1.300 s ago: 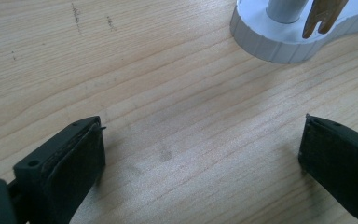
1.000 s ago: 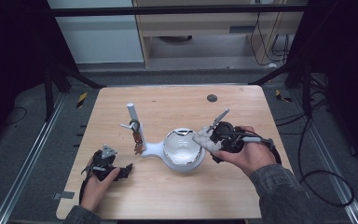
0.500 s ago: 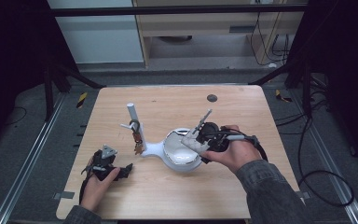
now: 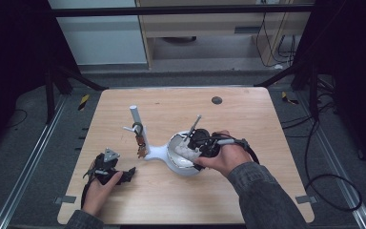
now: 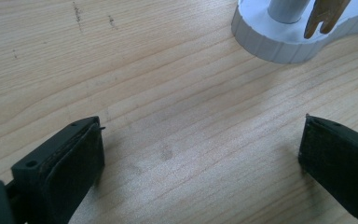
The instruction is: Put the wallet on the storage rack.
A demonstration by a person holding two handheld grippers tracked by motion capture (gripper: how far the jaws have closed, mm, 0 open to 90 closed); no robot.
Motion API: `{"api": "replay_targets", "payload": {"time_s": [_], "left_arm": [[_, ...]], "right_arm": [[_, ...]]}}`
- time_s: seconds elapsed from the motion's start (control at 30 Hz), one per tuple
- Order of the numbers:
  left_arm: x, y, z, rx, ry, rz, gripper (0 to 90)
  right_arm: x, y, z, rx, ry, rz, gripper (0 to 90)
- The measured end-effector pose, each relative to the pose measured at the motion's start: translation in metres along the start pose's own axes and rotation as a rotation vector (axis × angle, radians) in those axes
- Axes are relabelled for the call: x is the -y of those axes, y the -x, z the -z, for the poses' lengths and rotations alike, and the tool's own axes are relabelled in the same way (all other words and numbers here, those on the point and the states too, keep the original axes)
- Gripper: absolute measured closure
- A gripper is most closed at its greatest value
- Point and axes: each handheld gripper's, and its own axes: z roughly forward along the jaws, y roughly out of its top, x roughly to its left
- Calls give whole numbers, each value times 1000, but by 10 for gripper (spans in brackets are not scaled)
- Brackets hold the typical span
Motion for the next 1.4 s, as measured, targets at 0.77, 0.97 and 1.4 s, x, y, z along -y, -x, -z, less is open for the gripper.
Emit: {"api": "replay_targets", "payload": {"time_s": [0.77, 0.97, 1.4], "left_arm": [[0, 0, 0, 1, 1, 1, 0], [0, 0, 0, 1, 1, 1, 0], [0, 0, 0, 1, 1, 1, 0]], "right_arm": [[-9, 1, -19, -47, -22, 0, 317], [-13, 4, -24, -46, -42, -7, 317], [-19, 8, -32, -46, -61, -14, 316]]}}
